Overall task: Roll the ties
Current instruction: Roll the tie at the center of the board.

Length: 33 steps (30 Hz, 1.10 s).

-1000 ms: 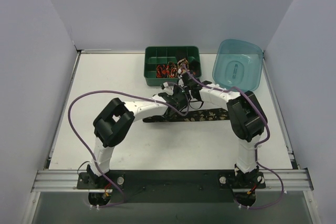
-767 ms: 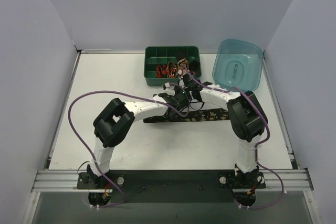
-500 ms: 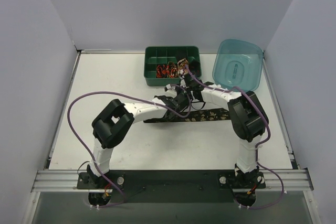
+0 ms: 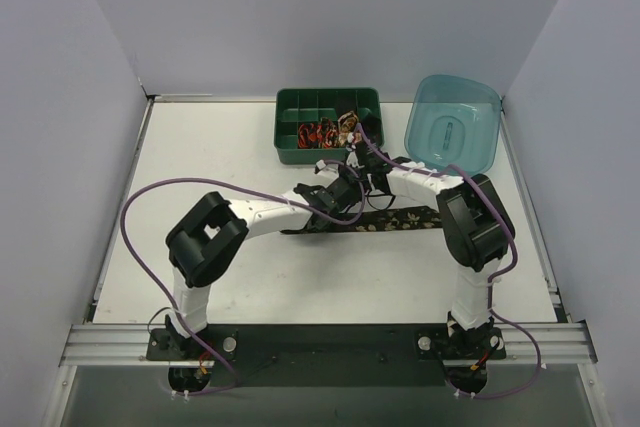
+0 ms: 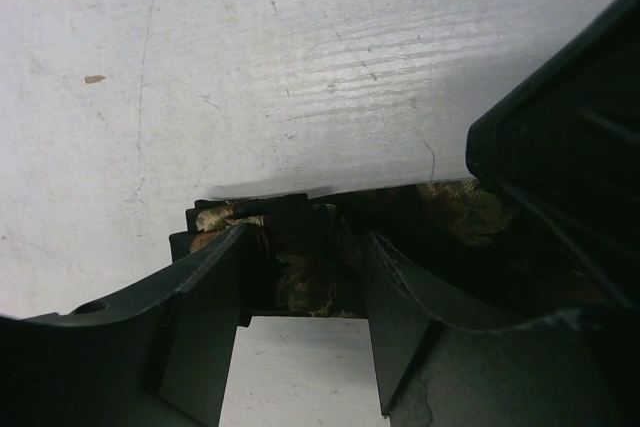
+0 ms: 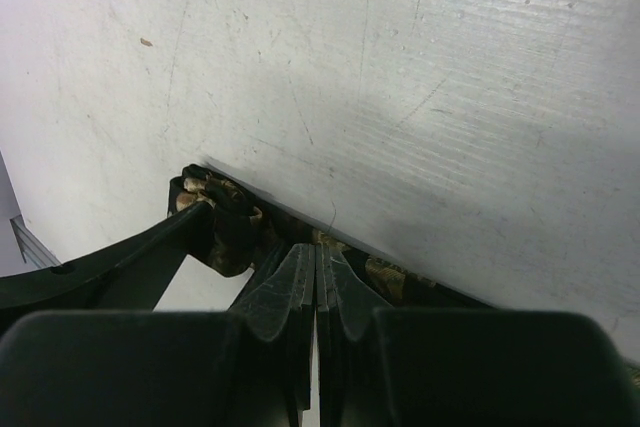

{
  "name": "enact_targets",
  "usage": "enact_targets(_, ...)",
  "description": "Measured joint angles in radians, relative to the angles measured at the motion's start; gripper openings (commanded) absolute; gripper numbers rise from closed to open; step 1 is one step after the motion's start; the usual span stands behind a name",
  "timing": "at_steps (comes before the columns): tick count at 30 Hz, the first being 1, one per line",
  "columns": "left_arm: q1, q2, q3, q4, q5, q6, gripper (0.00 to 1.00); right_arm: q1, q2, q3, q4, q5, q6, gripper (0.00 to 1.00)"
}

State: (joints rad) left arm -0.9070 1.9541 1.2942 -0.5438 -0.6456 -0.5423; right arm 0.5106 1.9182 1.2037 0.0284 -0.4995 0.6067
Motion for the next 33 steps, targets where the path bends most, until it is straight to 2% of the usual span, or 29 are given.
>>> enact_targets(5,0.004,-0.032,-0.046,0.059,0.023,0.000,0.60,0.000,-0.002,-0.002,0.010,-0.009,0.003,0.00)
enact_targets(10,0.005,-0.098,-0.100,0.101,0.056,-0.004,0.67,0.000,-0.021,-0.002,0.016,-0.017,0.005,0.00)
enact_targets(13,0.005,-0.169,-0.131,0.113,0.068,-0.003,0.72,0.000,-0.032,-0.002,0.023,-0.026,0.010,0.00)
enact_targets(19,0.016,-0.360,-0.186,0.155,0.079,-0.002,0.75,0.015,-0.035,0.002,0.024,-0.039,0.014,0.00)
enact_targets(23,0.081,-0.474,-0.251,0.195,0.130,-0.004,0.77,0.047,-0.035,0.036,0.005,-0.039,0.005,0.00)
enact_targets(33,0.393,-0.687,-0.574,0.325,0.441,-0.056,0.79,0.138,-0.008,0.172,-0.058,-0.014,-0.051,0.00)
